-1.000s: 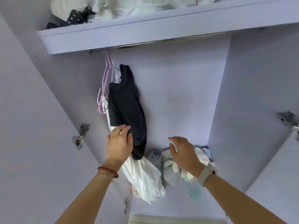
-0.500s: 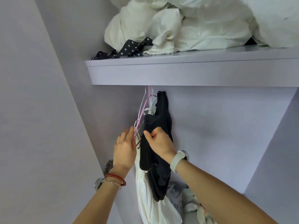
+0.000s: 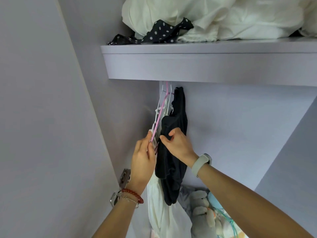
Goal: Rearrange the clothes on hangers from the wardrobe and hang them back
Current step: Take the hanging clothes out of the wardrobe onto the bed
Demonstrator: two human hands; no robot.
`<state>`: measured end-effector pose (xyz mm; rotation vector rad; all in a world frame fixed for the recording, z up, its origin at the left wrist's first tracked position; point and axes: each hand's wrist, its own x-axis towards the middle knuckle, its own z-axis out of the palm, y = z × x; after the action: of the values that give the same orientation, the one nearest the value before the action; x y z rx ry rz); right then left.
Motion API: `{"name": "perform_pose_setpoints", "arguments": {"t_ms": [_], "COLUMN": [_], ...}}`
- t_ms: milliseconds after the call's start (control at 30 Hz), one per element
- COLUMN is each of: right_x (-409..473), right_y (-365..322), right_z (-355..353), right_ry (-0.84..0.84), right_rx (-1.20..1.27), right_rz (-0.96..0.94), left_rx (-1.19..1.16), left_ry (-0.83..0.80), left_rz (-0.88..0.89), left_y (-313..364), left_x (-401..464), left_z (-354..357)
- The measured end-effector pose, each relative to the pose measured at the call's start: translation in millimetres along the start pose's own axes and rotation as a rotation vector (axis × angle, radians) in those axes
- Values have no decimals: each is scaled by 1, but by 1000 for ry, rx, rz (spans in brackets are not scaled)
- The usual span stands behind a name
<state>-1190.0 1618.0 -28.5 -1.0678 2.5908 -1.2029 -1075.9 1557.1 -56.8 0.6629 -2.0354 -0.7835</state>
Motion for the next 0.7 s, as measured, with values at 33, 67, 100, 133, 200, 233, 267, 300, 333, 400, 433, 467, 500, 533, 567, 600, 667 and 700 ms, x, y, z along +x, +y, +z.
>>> {"name": "perform_pose_setpoints", "arguments": {"t_ms": [33, 67, 100, 133, 200, 233, 267, 300, 333, 400, 433, 467, 500, 533, 567, 600, 667, 700], "right_x": [0, 0, 0, 1, 1, 0, 1, 2, 3, 7, 9, 11, 13, 15, 16, 17, 17, 16], "right_y": [1, 2, 3, 5, 13, 17, 22, 25, 28, 31, 33, 34, 35, 35, 35, 35, 34, 34], "right_z": [1, 1, -1, -4, -11, -15, -18, -21, -24, -28, -31, -34, -37, -40, -42, -46, -52, -55], "right_ry": [8, 25, 50, 82, 157, 192, 224, 257, 288, 325, 323, 310, 290, 278, 287, 320, 420, 466], "right_rx": [14, 22, 18, -4, -89, -122, -131, -118, -97, -77, -84, -108, -154, -206, -243, -259, -261, -259], "right_rz": [10, 8, -1, -8, -28, -39, -47, -51, -47, -26, -12, 1, 10, 17, 19, 13, -23, -43], "left_rx": [-2, -4, -4, -3, -2, -2, 1, 8, 17, 40, 48, 55, 62, 67, 70, 73, 80, 82], "left_ry": [-4, -6, -5, -5, -17, -24, -29, -35, -42, -43, -36, -30, -24, -21, -18, -17, -17, -17], "left_rz": [6, 8, 9, 8, 3, -3, -11, -18, -23, -19, -12, -3, 4, 8, 9, 11, 14, 12], "left_y": [-1, -3, -4, -5, -6, -6, -5, -5, -4, -3, -3, -3, -3, -3, -2, -2, -1, -1], "left_x": [0, 0, 0, 0, -1, -2, -3, -3, -4, -5, -5, -6, -7, -7, -7, -7, -6, -6], "left_z": [0, 0, 0, 0, 1, 2, 3, 4, 5, 7, 7, 7, 8, 7, 7, 7, 7, 6]}}
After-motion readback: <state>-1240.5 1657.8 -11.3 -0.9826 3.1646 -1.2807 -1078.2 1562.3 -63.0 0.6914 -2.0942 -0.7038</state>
